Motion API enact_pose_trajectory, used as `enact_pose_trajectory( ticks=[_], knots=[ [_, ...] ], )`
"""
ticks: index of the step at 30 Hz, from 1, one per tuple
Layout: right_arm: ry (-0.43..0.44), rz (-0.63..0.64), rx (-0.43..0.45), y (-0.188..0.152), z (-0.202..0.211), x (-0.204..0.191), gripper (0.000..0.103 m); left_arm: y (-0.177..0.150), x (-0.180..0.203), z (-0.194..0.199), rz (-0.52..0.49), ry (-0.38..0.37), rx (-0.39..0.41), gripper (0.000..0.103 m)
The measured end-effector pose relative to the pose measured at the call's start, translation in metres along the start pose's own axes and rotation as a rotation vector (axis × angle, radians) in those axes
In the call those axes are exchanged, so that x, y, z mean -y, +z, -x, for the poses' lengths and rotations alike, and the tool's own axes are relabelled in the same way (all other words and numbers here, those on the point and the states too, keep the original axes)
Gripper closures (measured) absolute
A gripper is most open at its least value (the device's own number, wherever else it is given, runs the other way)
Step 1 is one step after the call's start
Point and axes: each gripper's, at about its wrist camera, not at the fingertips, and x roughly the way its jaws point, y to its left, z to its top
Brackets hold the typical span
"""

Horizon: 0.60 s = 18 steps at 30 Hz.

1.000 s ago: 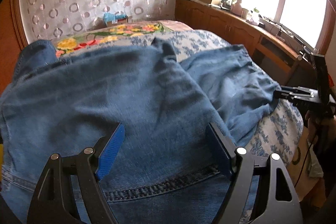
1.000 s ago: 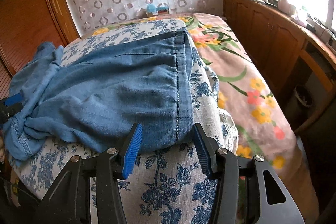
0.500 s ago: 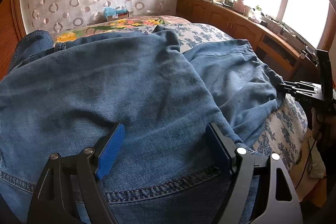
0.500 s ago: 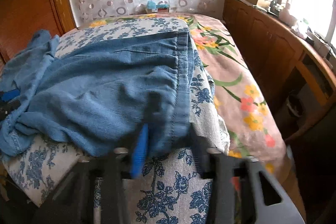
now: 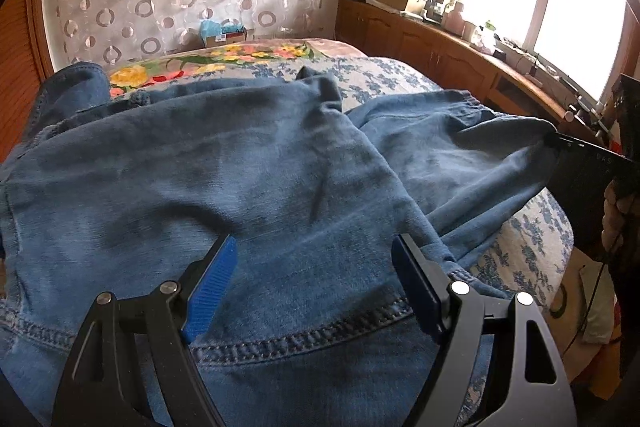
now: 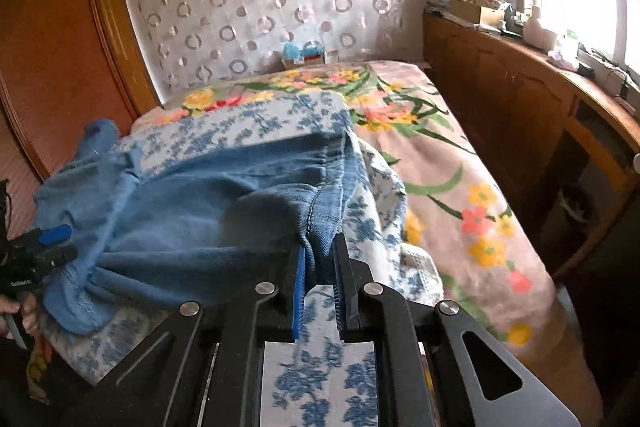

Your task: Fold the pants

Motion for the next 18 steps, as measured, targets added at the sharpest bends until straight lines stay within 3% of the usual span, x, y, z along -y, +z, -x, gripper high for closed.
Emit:
enact_pose_trajectory(
  ticks=[8,14,18],
  knots=[
    [0.106,0.083,0.086,0.02,0.024,-0.04,0.091,0.001,-0.008,0.034,0.015,0.019,0.072,0.023],
    [0.231,0.228,0.171,0.041,0.04,-0.11,0.091,-0.004,-0.023,0.065,0.037,0.051,0.12,0.023],
    [0.368,0.29,0.203,0.054,0.048,-0.162,0.091,-0.009,-0.04,0.088,0.059,0.083,0.157,0.023]
  ],
)
